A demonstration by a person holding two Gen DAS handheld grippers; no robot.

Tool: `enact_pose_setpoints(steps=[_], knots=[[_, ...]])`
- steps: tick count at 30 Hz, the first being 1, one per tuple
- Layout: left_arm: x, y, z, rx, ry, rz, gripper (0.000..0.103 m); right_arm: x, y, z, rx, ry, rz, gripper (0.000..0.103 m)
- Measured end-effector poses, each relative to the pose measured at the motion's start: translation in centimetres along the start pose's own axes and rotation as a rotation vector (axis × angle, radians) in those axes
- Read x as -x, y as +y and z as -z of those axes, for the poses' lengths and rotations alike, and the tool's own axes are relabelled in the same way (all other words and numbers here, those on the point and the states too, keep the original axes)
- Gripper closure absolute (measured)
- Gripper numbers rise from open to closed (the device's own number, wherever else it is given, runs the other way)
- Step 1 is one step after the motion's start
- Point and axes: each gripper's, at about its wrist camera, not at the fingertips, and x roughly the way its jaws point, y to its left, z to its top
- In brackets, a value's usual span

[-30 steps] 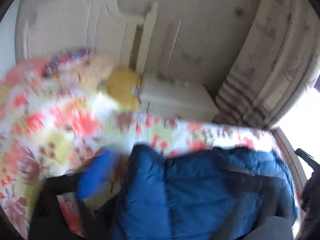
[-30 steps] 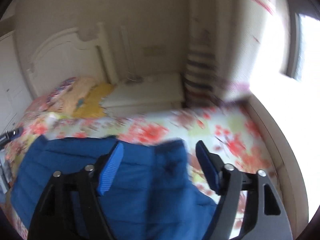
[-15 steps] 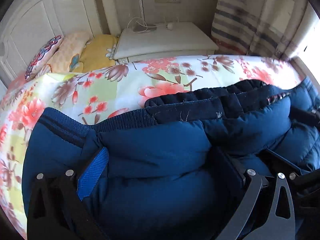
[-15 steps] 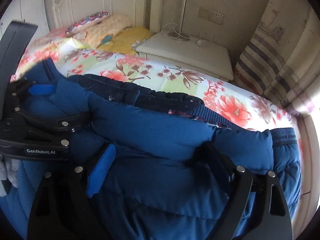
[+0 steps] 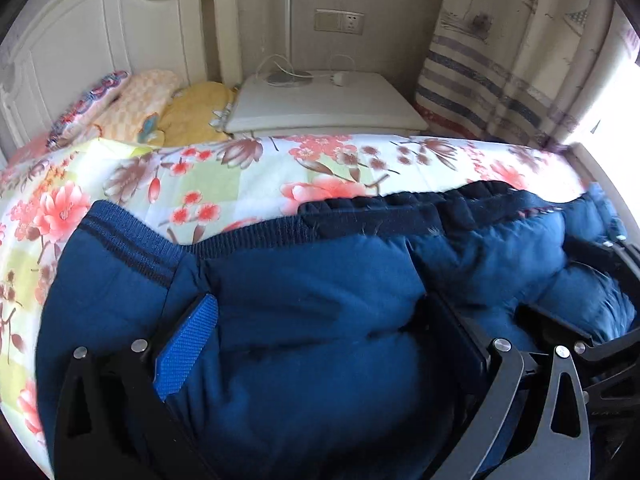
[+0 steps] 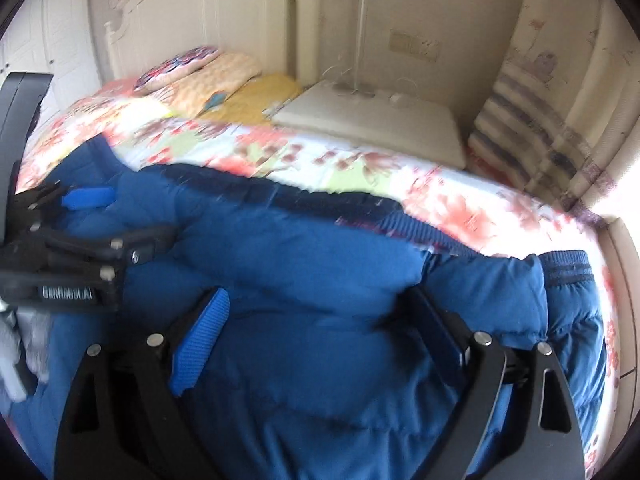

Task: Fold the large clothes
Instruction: 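Lower the folded hem onto the jacket and open both grippers, then grasp the ribbed hem band of the folded jacket with both grippers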

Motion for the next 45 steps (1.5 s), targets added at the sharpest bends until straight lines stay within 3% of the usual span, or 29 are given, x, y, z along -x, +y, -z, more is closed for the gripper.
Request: enact_pose_setpoints(steps=[2, 6, 9, 12, 14, 18, 23, 24, 26, 29, 32, 40, 42, 45], knots=[[3.7, 1.2, 1.3, 0.027, -0.032, 0.084, 0.004, 3.3, -0.8, 1.1, -0.027, 0.011, -0.003, 0.013], [12.3, 5.9, 7.8, 0.045, -0.108, 0.188, 0.004, 13.9, -3.0, 9.0, 0.044, -0.119, -0.058, 0.01], [16.0, 10.2, 13.4, 0.068, -0.119, 0.143, 0.004, 17.6, -6.3, 16.0, 0.041, -0.112, -0.029, 0.009], [16.8, 13.4, 17.8, 0.106, -0.091, 0.075, 0.004, 18.4, -9.3, 20.9, -0.034, -0.084, -0.021, 0.009], [16.5, 13.8, 19.4, 0.113, -0.07, 0.066, 0.004, 18.0, -10.8, 23.1, -0.112, -0.081, -0.061, 0.009], [14.9, 11.7, 19.7, 0.08, -0.078, 0.071, 0.004, 17.1, -10.1, 23.2, -0.126, -0.127, -0.116, 0.009], [12.9, 10.8, 18.7, 0.137, -0.043, 0.067, 0.004, 15.6, -7.6, 21.8, -0.066, -0.128, -0.095, 0.039], [13.0, 10.7, 19.0, 0.136, -0.058, 0.08, 0.008, 15.8, -7.2, 21.9, -0.054, -0.134, -0.086, 0.043], [13.5, 10.3, 19.6, 0.125, -0.058, 0.142, 0.046, 16.2, -6.6, 22.3, -0.045, -0.146, -0.076, 0.054], [14.8, 8.3, 20.3, 0.038, -0.081, 0.085, 0.064, 16.7, -5.7, 23.1, -0.033, -0.166, -0.055, 0.067], [16.3, 7.7, 21.9, 0.021, -0.086, 0.071, 0.065, 18.0, -4.6, 23.9, -0.012, -0.171, -0.033, 0.071], [22.5, 8.0, 31.1, 0.063, -0.084, 0.135, 0.064, 24.3, -2.3, 32.2, -0.008, -0.155, -0.168, 0.07], [23.4, 8.1, 33.0, 0.092, -0.09, 0.14, 0.061, 25.4, -1.9, 33.7, -0.02, -0.153, -0.183, 0.068], [24.3, 8.3, 34.4, 0.101, -0.107, 0.098, 0.049, 26.0, -2.0, 34.8, -0.053, -0.12, -0.21, 0.057]])
